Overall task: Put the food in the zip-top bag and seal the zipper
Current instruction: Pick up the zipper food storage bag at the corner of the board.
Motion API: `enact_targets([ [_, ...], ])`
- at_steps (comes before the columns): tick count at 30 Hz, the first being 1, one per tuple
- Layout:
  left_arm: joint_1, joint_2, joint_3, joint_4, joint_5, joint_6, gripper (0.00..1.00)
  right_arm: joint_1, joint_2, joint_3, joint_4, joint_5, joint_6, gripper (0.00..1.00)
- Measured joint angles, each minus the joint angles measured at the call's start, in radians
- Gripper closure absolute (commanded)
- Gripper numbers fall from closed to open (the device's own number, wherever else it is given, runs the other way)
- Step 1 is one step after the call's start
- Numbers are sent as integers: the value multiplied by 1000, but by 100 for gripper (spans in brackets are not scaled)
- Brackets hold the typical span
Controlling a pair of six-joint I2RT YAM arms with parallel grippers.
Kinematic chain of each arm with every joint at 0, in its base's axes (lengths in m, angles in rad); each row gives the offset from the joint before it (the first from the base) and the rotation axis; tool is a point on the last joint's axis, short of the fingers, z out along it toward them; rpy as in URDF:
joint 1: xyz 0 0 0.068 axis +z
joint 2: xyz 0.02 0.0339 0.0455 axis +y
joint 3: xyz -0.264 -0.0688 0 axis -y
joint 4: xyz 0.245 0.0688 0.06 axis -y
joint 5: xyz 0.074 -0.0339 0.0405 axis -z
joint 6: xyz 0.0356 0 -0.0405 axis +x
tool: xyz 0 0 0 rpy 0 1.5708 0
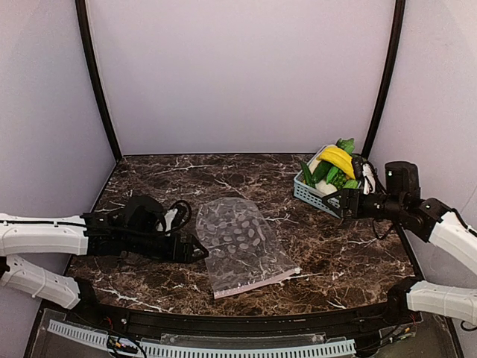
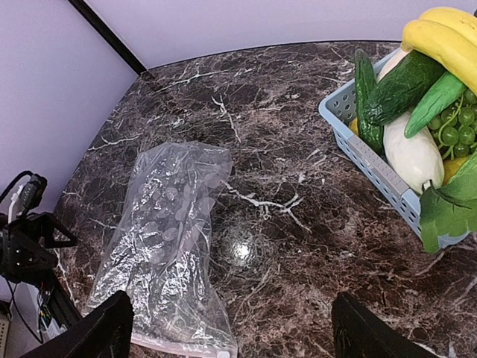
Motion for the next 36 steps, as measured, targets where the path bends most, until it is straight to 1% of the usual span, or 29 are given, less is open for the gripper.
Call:
enact_targets([
  [4,-71,71,-5,78,-3,-85,6,19,0,-4,17,18,17,10],
  [6,-100,93,-27,134,-3,-129,9,23,-3,-5,24,25,23,10],
  [12,-191,190,-105,300,16,-256,23,27,-18,-11,45,30,39,11],
  [16,-239,265,-105,385,36,-314,39,30,-17,-15,51,33,44,12],
  [18,-251,288,-104,409,43,-336,53,31,-17,-19,52,34,45,12],
  [19,-255,299,-104,422,47,-352,57,31,-17,-20,52,34,45,12],
  [20,-256,309,-104,438,50,-362,67,31,-17,-21,52,35,45,12],
  [21,-257,317,-105,453,52,-370,72,31,-17,-22,52,38,45,12],
  [22,-259,323,-105,465,55,-380,80,31,-17,-23,52,40,45,13],
  [23,-259,324,-104,476,55,-383,85,31,-17,-23,52,41,45,13],
  [24,-259,324,-103,483,55,-394,92,31,-17,-23,52,41,45,13],
  [26,-258,324,-93,476,53,-388,98,32,-16,-23,52,40,44,13],
  [30,-225,311,-54,417,68,-340,99,40,-14,-23,52,32,37,13],
  [32,-179,286,-43,379,82,-304,99,51,-11,-23,51,27,31,13],
  [36,-36,248,-2,267,125,-183,98,86,-4,-30,49,21,18,14],
])
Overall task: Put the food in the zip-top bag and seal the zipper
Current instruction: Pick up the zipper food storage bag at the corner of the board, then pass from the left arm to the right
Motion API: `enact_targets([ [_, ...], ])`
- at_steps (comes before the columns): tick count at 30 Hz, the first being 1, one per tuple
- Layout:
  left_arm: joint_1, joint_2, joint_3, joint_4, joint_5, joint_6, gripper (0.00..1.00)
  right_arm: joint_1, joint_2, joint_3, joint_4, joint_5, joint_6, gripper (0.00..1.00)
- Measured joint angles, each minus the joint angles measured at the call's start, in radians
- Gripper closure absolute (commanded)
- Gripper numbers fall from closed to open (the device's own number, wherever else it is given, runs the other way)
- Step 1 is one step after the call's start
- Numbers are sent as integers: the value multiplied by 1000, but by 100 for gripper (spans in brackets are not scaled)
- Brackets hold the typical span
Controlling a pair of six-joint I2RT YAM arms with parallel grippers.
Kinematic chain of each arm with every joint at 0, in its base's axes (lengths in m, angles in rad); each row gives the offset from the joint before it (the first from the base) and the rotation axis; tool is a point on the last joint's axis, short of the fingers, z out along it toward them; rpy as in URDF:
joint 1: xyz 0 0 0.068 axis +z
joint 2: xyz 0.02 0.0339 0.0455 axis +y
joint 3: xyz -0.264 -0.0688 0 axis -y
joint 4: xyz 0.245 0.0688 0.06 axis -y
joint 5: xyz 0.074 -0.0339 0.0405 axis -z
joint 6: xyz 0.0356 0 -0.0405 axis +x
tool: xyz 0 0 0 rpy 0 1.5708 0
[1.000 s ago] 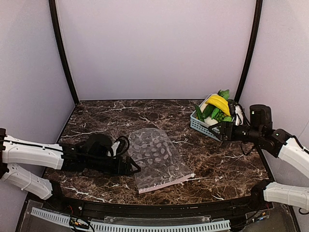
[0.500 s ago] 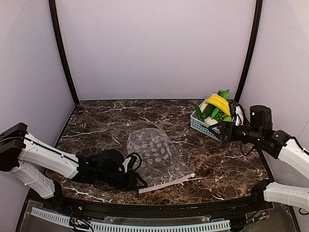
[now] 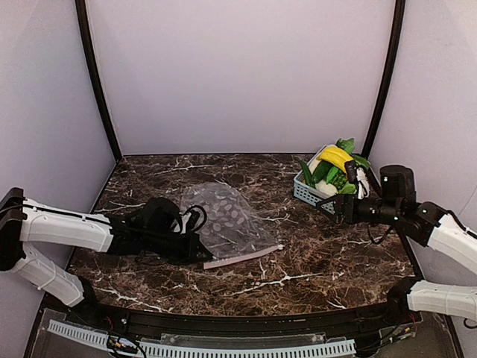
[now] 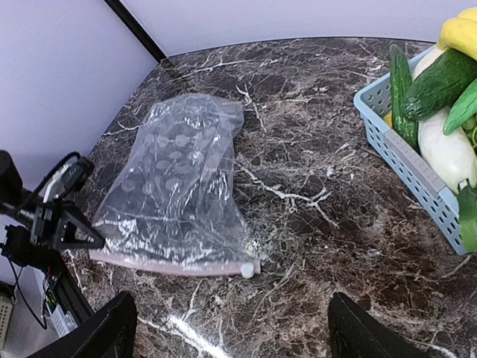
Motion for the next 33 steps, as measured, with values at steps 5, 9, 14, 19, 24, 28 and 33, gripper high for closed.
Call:
enact_targets([
  [5,175,0,80,-126,42,161,98,65,11,-26,-2,3,3,14],
  [9,275,2,90,-174,88,241,99,131,26,-47,-1,10,23,13],
  [14,286,-4,77,-142,198,247,99,212,70,-54,50,24,54,12],
  [19,286,-121,13,-54,262,154,99,274,174,-54,146,50,182,14],
  [24,286,-257,-14,31,257,66,99,344,266,-54,302,73,405,15],
  [28,283,-306,-20,82,247,16,99,426,311,-49,430,112,541,18],
  [33,258,-306,-20,107,246,-5,99,460,391,-9,514,148,634,22],
])
